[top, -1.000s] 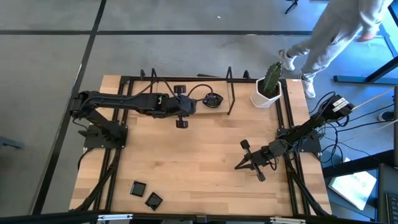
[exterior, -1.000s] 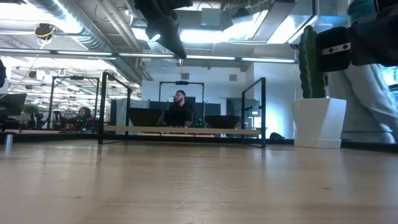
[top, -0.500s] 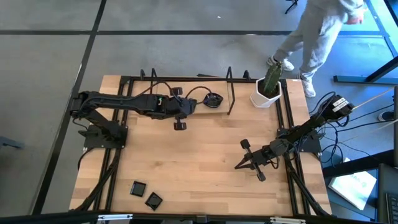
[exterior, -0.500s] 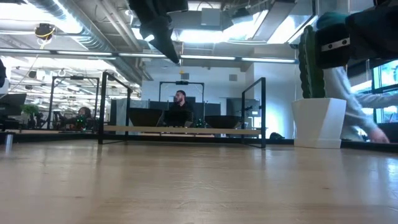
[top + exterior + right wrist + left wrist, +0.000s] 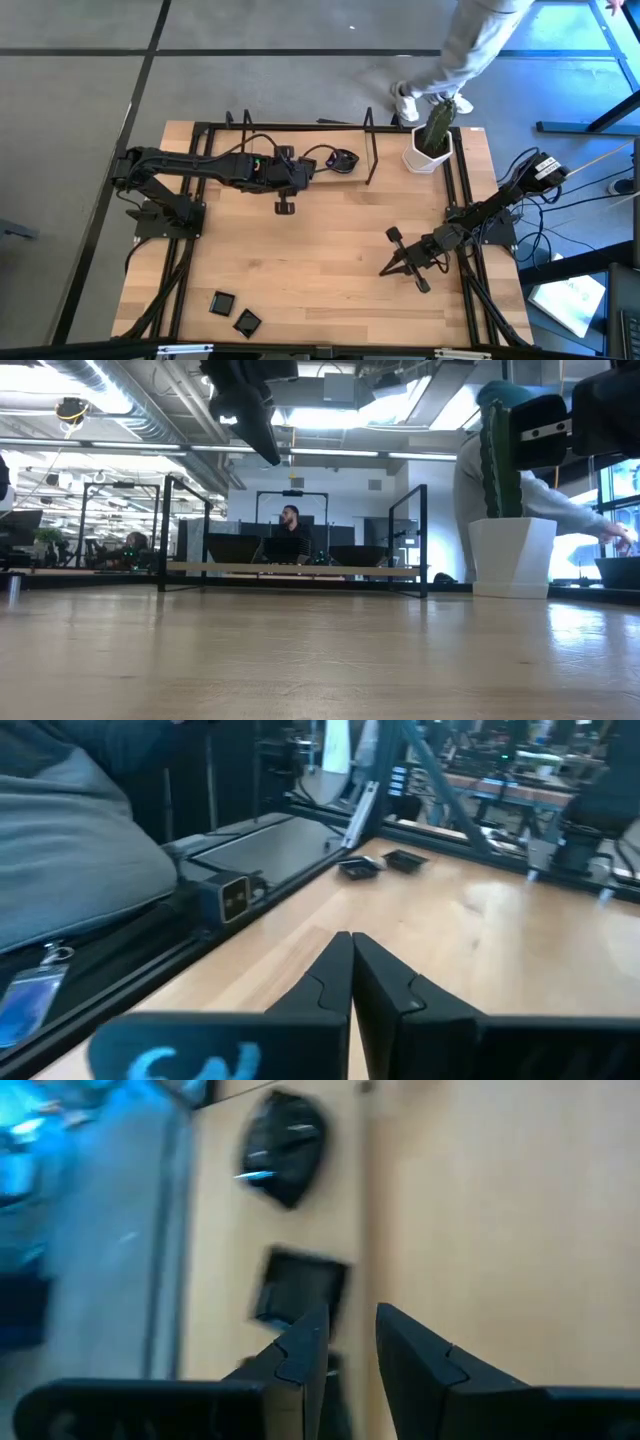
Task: Pick & Place Mini shaped plates
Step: Stack the square plate on top of the square plate on the shelf
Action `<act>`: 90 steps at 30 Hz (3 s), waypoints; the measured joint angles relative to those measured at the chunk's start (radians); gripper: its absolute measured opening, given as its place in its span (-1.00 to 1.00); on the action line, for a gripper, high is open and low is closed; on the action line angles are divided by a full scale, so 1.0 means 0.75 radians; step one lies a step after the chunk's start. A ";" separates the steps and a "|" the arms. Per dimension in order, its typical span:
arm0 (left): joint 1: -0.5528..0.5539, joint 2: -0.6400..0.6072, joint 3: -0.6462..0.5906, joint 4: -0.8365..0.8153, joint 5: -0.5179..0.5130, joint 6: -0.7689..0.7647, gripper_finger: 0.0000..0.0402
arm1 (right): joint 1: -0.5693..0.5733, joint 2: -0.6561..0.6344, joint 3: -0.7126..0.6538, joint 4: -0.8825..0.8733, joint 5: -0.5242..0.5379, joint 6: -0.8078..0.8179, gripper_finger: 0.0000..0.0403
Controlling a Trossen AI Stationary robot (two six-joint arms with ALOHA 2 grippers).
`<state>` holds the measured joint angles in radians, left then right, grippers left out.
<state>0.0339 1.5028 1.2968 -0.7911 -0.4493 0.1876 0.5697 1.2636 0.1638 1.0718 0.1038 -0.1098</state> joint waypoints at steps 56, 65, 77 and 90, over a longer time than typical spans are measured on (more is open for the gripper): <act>0.046 0.053 -0.028 -0.149 0.191 -0.175 -0.99 | 0.000 0.009 0.000 -0.080 -0.013 0.072 -0.95; -0.315 -0.695 -0.693 0.606 0.222 -0.534 -0.99 | 0.001 0.111 0.000 0.027 0.072 0.107 -0.95; -0.775 -1.115 -1.327 1.100 -0.162 -0.691 -0.98 | -0.005 0.301 0.170 0.071 0.222 0.018 -0.95; -0.955 -1.229 -1.562 1.313 -0.662 -0.561 -0.99 | -0.006 0.437 0.302 -0.016 0.223 -0.008 -0.95</act>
<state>-0.6821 0.5808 0.1250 0.1935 -0.9459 -0.2334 0.5655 1.5911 0.3904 1.0596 0.2707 -0.1158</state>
